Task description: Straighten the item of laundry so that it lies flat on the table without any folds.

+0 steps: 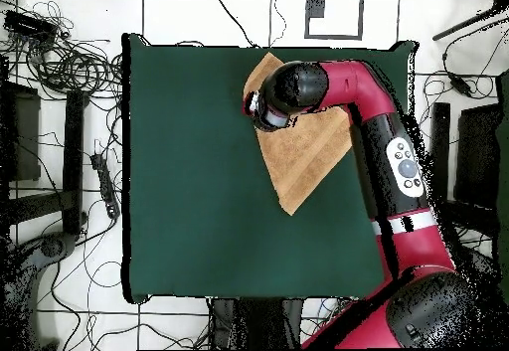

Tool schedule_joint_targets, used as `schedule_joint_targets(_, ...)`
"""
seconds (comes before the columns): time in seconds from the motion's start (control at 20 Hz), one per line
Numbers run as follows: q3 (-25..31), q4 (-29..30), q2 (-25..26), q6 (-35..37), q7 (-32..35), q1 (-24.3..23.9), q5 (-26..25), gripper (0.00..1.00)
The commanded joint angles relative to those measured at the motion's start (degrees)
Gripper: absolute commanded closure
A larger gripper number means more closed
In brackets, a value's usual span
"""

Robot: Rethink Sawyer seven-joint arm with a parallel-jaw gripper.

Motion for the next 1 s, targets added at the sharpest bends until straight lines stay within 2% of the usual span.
schedule_joint_targets(0.05,-9.3,3.0,1.0,-3.7,-8.7,0.7,1.2,0.00)
schedule_joint_targets(0.15,-12.0,1.2,2.7,-3.7,-9.5,1.9,-1.0,0.00)
schedule_joint_targets(0.35,-15.1,1.8,3.5,-9.5,-6.8,2.6,-5.0,0.00)
schedule_joint_targets(0.85,-19.4,2.0,3.3,-11.4,-2.2,6.5,-2.0,0.00)
schedule_joint_targets(1.0,-20.5,1.3,3.5,-12.1,-3.5,7.2,-1.9,0.00)
